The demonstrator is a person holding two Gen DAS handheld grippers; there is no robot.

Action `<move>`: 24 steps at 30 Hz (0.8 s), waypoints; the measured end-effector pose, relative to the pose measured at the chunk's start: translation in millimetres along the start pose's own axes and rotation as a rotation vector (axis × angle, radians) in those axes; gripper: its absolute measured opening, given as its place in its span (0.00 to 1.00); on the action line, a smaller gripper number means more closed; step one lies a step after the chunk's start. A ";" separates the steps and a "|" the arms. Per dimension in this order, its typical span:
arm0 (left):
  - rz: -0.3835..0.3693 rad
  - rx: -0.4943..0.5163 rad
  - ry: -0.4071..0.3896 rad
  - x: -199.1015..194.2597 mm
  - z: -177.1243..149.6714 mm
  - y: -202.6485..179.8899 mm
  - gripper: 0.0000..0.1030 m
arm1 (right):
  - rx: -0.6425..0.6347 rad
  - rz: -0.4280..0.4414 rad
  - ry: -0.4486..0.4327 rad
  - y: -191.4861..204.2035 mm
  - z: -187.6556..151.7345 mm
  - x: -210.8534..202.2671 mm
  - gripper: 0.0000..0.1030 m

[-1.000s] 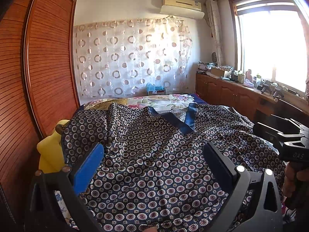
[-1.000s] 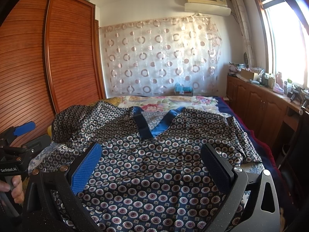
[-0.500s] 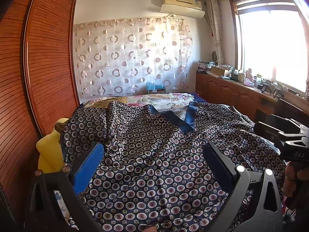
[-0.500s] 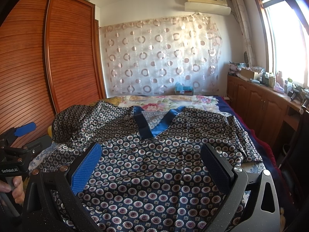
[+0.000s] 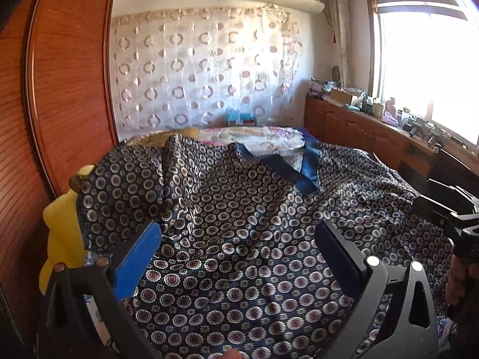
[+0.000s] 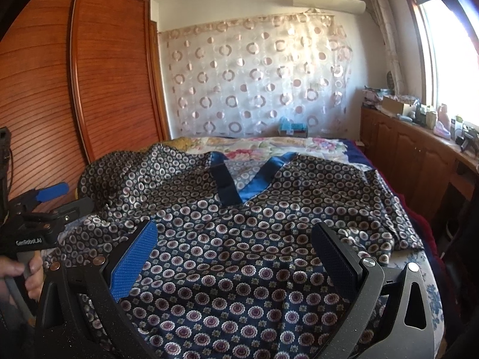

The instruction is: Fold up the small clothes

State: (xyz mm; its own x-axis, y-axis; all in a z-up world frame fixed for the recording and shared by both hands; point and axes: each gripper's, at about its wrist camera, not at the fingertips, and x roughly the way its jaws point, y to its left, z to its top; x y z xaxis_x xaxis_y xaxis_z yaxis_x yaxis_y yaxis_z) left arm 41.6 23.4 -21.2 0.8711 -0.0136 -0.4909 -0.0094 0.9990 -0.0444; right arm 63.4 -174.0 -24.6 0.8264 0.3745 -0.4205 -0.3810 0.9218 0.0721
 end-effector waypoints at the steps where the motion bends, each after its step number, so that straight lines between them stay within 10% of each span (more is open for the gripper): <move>1: 0.000 0.002 0.006 2.9 0.2 2.5 1.00 | -0.005 0.005 0.004 0.3 0.8 4.4 1.00; 24: 0.100 -0.091 0.098 36.9 32.4 141.4 0.97 | -0.139 0.195 0.218 23.9 39.1 117.2 1.00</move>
State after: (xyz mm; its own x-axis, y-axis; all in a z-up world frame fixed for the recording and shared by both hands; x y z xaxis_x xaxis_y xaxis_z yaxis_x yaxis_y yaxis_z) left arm 88.3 165.5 -17.4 0.8116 0.0773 -0.5790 -0.1422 0.9875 -0.0674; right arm 167.3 -104.1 -36.8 0.6300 0.4980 -0.5959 -0.5887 0.8067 0.0518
